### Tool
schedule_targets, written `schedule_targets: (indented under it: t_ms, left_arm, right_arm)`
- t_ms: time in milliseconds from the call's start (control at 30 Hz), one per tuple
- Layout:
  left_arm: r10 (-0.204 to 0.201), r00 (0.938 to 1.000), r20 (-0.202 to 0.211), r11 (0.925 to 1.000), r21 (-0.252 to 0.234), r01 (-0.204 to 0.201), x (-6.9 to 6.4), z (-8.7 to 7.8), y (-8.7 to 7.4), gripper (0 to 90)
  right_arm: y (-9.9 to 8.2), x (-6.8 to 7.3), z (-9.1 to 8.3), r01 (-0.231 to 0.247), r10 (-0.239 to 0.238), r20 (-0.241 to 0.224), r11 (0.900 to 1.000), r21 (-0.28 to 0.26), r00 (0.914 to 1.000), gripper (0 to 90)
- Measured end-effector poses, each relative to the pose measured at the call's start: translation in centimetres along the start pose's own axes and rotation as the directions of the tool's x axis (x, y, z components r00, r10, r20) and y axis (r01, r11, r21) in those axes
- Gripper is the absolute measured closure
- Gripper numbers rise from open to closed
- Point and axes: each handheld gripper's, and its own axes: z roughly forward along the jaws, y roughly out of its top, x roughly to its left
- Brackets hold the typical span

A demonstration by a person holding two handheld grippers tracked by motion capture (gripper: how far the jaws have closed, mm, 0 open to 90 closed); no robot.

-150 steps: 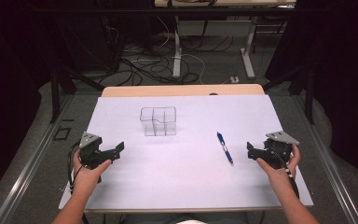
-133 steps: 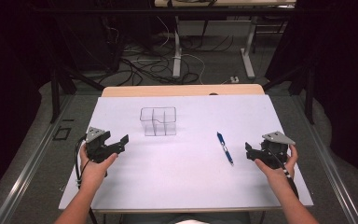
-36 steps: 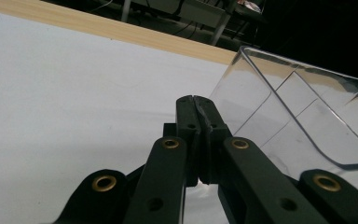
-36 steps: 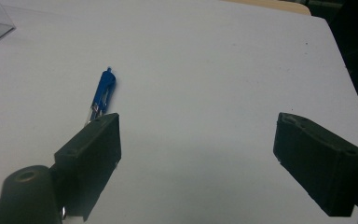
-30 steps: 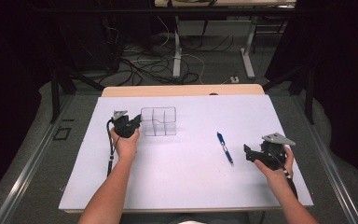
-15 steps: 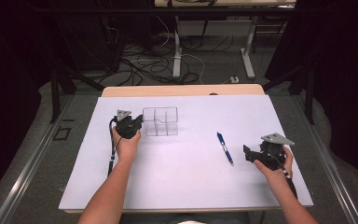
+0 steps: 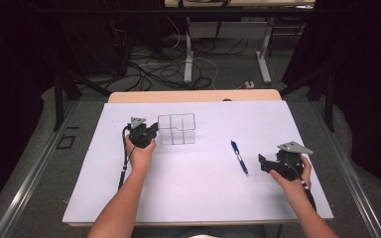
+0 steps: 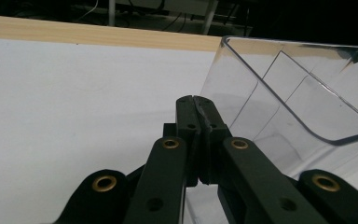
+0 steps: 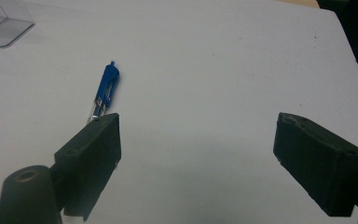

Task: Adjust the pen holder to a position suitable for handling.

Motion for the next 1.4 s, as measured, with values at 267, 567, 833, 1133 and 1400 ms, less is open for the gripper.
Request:
schedule_targets:
  t_ms: [267, 567, 833, 1133, 1400]
  left_arm:
    - [-0.004, 0.9997, 0.022, 1.0000, 0.004, 0.004, -1.5, 0.8, 0.0, 90.0]
    - [0.001, 0.9990, 0.045, 1.0000, 0.001, -0.001, -2.8, 1.7, -0.1, 90.0]
    - [0.023, 0.9980, 0.058, 0.9997, 0.004, -0.023, -3.9, 2.7, 0.4, 90.0]
    - [0.019, 0.9980, 0.060, 0.9998, 0.006, -0.020, -4.3, 3.5, 0.7, 90.0]
    - [0.036, 0.9974, 0.061, 0.9990, 0.022, -0.038, -4.6, 3.5, 0.9, 90.0]
  right_arm:
    - [0.0, 0.0, -0.1, 0.003, -0.003, -0.005, 1.0000, -0.003, 1.0000, 14.6]
    - [0.0, 0.1, -0.1, 0.000, 0.000, -0.008, 1.0000, -0.001, 1.0000, 14.6]
    - [0.0, 0.1, -0.1, -0.002, 0.002, -0.010, 1.0000, -0.002, 1.0000, 14.6]
    - [0.0, 0.0, -0.2, -0.008, 0.008, -0.013, 0.9999, -0.008, 0.9999, 14.6]
    - [0.0, 0.0, -0.2, -0.001, 0.001, -0.021, 1.0000, -0.004, 0.9998, 14.6]
